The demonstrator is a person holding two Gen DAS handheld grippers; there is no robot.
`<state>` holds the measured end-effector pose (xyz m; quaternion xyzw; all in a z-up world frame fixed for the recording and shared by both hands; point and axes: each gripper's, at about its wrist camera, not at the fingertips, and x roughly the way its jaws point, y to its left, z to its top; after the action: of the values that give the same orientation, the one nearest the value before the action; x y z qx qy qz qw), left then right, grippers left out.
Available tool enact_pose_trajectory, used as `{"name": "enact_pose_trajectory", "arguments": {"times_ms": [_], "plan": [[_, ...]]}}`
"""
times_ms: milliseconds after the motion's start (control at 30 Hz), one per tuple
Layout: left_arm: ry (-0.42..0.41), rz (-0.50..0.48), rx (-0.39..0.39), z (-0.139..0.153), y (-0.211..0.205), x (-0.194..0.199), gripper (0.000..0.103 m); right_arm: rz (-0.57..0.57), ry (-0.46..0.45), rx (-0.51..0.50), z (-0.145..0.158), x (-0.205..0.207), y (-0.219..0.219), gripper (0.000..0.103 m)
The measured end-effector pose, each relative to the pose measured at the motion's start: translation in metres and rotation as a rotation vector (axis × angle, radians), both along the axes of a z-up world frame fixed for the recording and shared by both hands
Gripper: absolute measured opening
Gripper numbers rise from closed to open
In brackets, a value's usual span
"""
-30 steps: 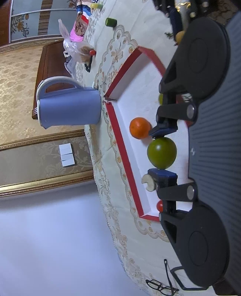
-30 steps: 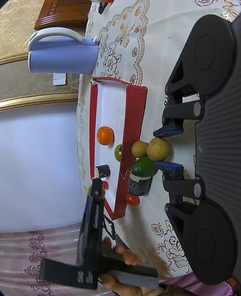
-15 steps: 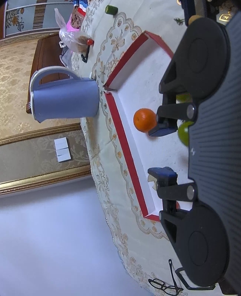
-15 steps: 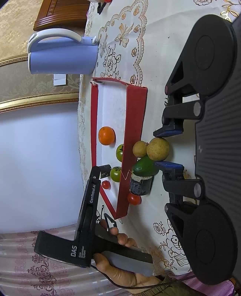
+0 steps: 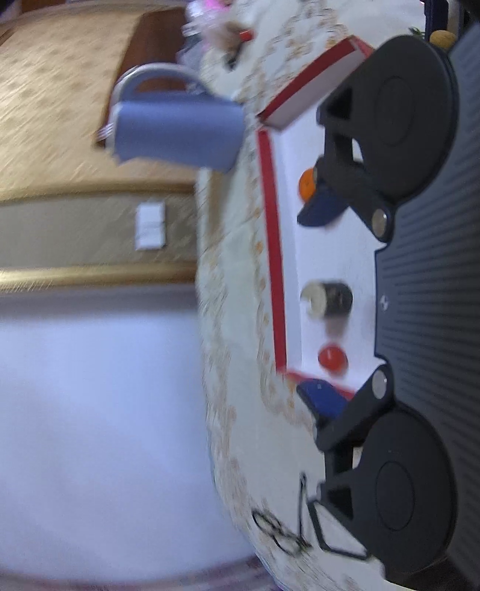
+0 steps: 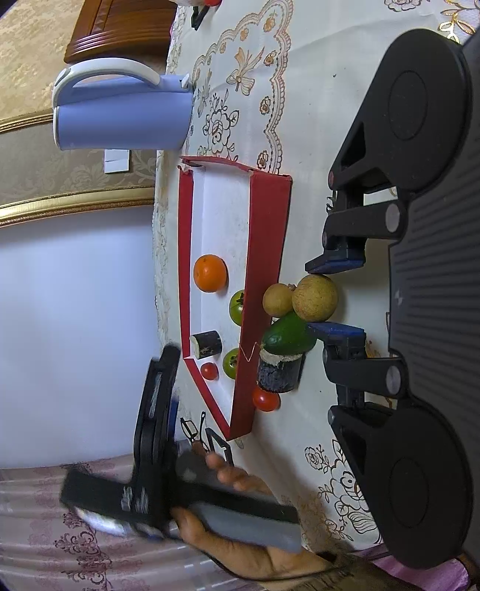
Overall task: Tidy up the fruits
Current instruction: 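Lower the green tomato into the tray and open the left tool while the right tool carries the pear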
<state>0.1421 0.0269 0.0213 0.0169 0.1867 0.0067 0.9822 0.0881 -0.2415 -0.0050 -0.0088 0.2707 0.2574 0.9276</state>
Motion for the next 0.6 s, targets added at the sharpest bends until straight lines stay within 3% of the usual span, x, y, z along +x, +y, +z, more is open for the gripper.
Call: {"name": "enact_pose_trajectory", "arguments": {"times_ms": [67, 233, 400, 600], "plan": [[-0.027, 0.044, -0.046, -0.002, 0.012, -0.013, 0.103, -0.008, -0.004, -0.005, 0.000, -0.001, 0.001, 0.027], [-0.040, 0.150, -0.145, -0.017, 0.044, -0.033, 0.103, -0.014, -0.009, -0.016, 0.002, 0.000, 0.002, 0.027], [-0.013, 0.171, -0.288, -0.035, 0.064, -0.035, 0.103, -0.024, -0.037, -0.037, 0.011, 0.005, 0.006, 0.027], [-0.023, 0.180, -0.330, -0.035, 0.074, -0.039, 0.103, -0.053, -0.086, -0.071, 0.030, 0.020, 0.008, 0.027]]}}
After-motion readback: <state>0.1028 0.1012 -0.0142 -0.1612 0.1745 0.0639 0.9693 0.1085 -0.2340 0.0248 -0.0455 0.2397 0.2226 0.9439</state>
